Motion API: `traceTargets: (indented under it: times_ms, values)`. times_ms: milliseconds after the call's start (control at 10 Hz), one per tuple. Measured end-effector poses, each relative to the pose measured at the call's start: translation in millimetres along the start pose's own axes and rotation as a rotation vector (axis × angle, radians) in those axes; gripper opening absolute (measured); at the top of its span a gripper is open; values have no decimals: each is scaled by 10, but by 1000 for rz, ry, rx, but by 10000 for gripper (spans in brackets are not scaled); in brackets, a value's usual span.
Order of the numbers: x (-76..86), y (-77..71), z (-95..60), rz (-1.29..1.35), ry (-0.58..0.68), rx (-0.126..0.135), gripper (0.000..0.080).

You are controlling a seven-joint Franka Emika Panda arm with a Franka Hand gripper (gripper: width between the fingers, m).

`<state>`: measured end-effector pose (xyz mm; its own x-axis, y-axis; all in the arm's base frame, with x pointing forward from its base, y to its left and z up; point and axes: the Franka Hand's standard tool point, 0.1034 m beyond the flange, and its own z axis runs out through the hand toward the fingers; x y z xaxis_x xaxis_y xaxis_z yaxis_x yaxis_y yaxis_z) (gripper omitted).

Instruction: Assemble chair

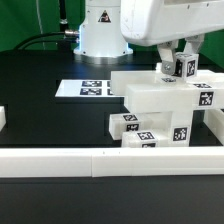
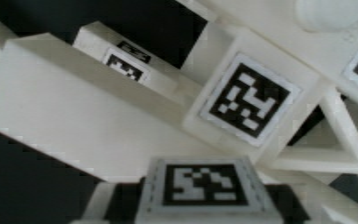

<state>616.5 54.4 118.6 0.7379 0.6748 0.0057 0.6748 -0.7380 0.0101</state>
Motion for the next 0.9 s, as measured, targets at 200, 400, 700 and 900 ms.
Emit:
traceTargets:
  times_ms: [200,400,700,900]
  values:
    - [-17,10,19,3,-3,2,272]
    - [-50,53,49,11,-6,4,272]
    - [-91,194,50,33,-8,6,272]
    - [-90,198,49,34,-8,5,272]
